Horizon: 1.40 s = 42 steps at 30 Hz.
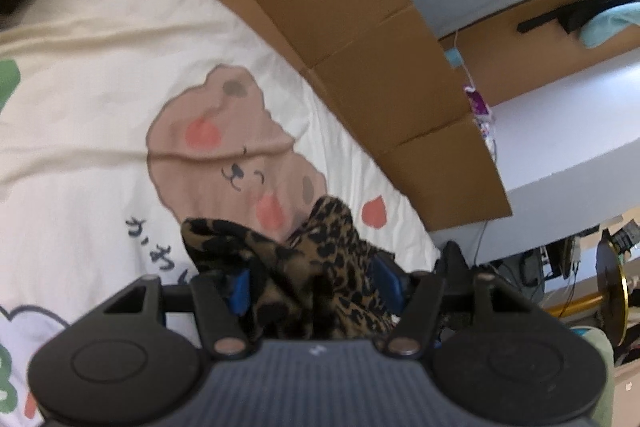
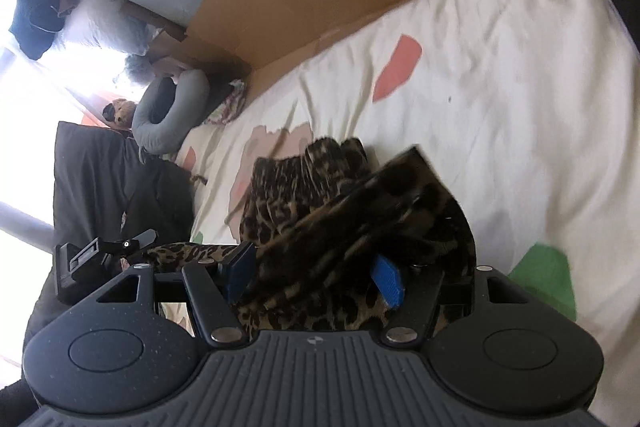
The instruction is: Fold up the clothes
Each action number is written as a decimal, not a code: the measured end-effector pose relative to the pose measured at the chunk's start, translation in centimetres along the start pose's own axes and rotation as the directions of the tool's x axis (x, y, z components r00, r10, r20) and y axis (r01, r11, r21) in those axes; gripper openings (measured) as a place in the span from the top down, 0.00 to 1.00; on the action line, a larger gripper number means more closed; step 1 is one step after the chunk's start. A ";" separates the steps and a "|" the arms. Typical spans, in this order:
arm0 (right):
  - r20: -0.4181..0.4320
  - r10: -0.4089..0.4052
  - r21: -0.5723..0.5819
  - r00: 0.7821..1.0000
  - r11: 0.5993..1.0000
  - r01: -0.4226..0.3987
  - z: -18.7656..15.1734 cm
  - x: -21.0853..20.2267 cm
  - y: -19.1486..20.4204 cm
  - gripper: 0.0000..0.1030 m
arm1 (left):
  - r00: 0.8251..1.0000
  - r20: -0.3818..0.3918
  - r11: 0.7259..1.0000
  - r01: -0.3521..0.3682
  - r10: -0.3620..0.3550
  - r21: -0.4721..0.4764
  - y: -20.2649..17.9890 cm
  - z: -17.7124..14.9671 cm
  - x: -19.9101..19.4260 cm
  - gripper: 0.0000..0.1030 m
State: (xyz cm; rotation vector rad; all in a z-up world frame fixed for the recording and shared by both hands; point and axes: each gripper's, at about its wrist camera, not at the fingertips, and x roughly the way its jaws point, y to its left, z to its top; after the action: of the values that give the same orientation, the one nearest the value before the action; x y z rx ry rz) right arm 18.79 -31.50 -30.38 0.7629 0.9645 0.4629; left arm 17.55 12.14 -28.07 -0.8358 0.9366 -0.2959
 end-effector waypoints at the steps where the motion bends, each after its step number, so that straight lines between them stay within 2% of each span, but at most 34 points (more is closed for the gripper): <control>1: 0.007 -0.001 -0.002 1.000 1.000 0.001 0.1 -0.2 0.0 0.33 | 1.000 0.009 1.000 -0.001 0.001 0.005 -0.1 0.0 -0.3 0.39; 7: 0.018 -0.003 -0.008 1.000 1.000 0.003 -0.1 -0.8 -0.1 0.33 | 0.999 0.044 1.000 0.008 -0.009 0.026 -0.8 -0.2 -1.4 0.39; 15: -0.022 -0.050 -0.074 0.999 0.996 0.048 -1.2 0.2 0.6 0.34 | 0.999 -0.020 0.994 -0.029 0.031 0.101 -1.6 -1.7 0.3 0.40; 18: -0.014 -0.104 -0.121 0.995 0.987 0.101 -1.3 0.3 1.1 0.34 | 0.995 -0.046 0.979 -0.083 0.093 0.188 -2.6 -2.3 1.5 0.41; 22: 0.043 -0.188 -0.146 0.981 0.970 0.193 -1.1 -0.5 0.8 0.35 | 0.983 -0.038 0.952 -0.164 0.180 0.257 -2.6 -2.6 2.6 0.41; 26: 0.090 -0.252 -0.142 0.964 0.954 0.262 -0.7 -1.5 0.0 0.35 | 0.975 -0.027 0.937 -0.204 0.220 0.284 -2.3 -2.4 3.1 0.41; 30: 0.078 -0.291 -0.136 0.953 0.944 0.300 -0.2 -1.4 -1.1 0.36 | 0.962 0.006 0.917 -0.262 0.273 0.300 -1.9 -1.9 3.4 0.41; 31: 0.076 -0.301 -0.140 0.951 0.941 0.309 -0.1 -1.3 -1.2 0.37 | 0.958 0.015 0.912 -0.278 0.287 0.302 -1.8 -1.7 3.4 0.41; 33: 0.065 -0.310 -0.135 0.948 0.939 0.316 0.1 -1.0 -1.6 0.51 | 0.946 0.035 0.902 -0.317 0.321 0.294 -1.3 -1.3 3.4 0.41; 35: 0.053 -0.313 -0.129 0.948 0.940 0.317 0.2 -0.5 -1.8 0.76 | 0.935 0.054 0.894 -0.352 0.351 0.277 -0.8 -0.8 3.2 0.42; 38: 0.053 -0.331 -0.154 0.942 0.929 0.335 0.6 0.0 -1.7 0.93 | 0.928 0.074 0.889 -0.371 0.365 0.269 -0.4 -0.3 3.2 0.43; 42: 0.072 -0.325 -0.174 0.943 0.927 0.333 1.3 -0.1 -1.3 0.97 | 0.925 0.076 0.878 -0.377 0.372 0.295 -0.5 -0.1 3.7 0.43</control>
State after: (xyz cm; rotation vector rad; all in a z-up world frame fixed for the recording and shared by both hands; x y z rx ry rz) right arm 19.85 -32.89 -30.81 0.4299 0.9737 0.2363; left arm 19.66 9.70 -29.86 -0.3590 0.9852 -0.0901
